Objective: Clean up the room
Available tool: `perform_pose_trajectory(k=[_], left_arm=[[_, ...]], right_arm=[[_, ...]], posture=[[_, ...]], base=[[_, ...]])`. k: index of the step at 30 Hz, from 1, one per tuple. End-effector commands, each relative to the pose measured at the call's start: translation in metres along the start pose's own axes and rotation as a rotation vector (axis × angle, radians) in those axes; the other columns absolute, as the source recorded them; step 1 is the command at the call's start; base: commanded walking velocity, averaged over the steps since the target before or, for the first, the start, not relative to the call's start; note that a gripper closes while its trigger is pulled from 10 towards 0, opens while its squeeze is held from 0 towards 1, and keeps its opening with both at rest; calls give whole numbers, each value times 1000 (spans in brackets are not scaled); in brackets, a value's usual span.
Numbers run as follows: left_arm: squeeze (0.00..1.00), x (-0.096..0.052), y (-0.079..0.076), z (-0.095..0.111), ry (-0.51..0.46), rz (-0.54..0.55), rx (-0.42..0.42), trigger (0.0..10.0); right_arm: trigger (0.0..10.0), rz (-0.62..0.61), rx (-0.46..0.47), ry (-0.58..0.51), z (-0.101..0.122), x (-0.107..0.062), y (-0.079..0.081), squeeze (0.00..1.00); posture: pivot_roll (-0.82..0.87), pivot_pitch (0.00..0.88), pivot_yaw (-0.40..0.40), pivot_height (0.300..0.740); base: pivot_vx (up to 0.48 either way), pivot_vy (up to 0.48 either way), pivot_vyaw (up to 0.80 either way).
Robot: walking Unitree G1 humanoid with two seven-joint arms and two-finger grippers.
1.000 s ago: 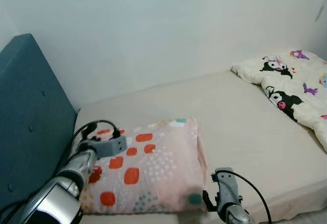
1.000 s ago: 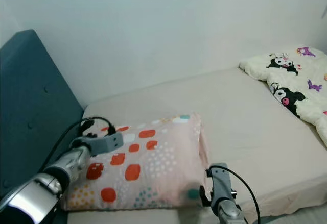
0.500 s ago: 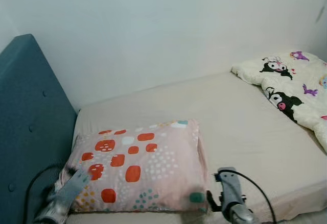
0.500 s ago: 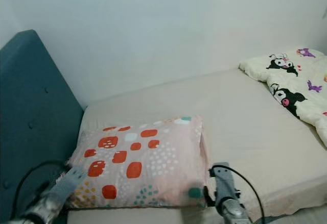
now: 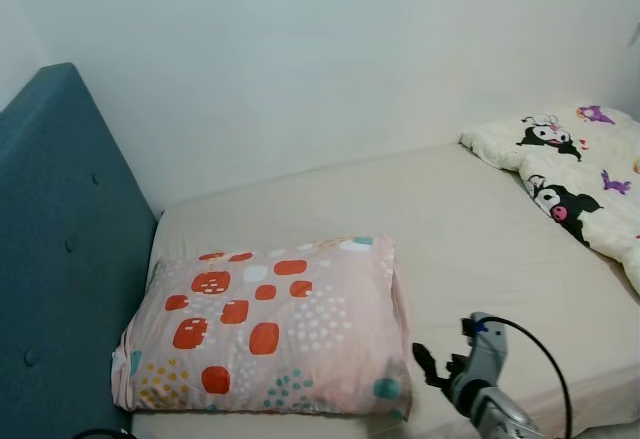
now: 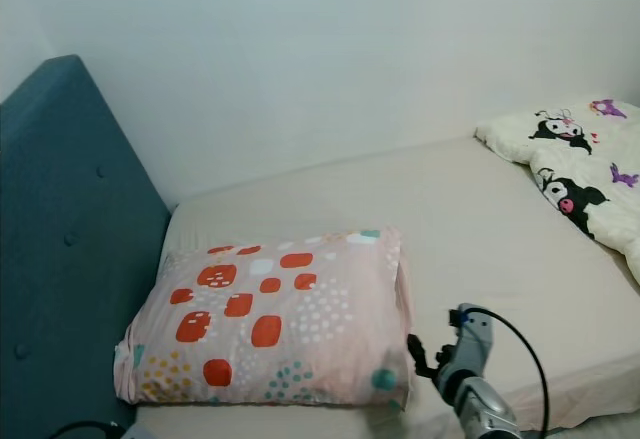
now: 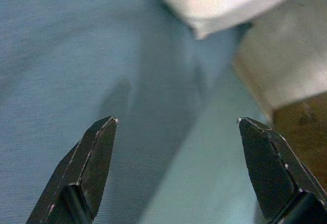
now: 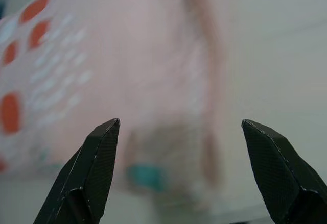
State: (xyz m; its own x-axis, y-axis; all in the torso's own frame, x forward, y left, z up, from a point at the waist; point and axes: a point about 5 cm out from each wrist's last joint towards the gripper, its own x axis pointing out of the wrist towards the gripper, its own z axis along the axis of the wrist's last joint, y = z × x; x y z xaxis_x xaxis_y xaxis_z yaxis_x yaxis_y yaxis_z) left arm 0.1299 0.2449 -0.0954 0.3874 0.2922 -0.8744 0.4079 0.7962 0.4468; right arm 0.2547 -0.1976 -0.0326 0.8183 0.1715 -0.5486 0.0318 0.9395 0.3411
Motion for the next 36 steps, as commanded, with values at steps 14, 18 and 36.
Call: perform_pose_trajectory(k=[14, 18, 36], left_arm=[[0, -3, -30, 32, -89, -101, -67, 10000], [0, -3, -31, 34, -87, -104, -97, 10000], [0, -4, -33, 46, -102, -119, -116, 10000]], right_arm=[[10000, 163, -158, 134, -22, 13, 50, 0], [10000, 159, -173, 146, -24, 12, 48, 0], [10000, -54, -188, 241, -49, -7, 9, 0]], posture=[[-19, 62, -13, 740], [-20, 56, -17, 740], [-16, 24, -17, 740]], base=[[0, 0, 0], [0, 0, 0], [-351, 0, 0]])
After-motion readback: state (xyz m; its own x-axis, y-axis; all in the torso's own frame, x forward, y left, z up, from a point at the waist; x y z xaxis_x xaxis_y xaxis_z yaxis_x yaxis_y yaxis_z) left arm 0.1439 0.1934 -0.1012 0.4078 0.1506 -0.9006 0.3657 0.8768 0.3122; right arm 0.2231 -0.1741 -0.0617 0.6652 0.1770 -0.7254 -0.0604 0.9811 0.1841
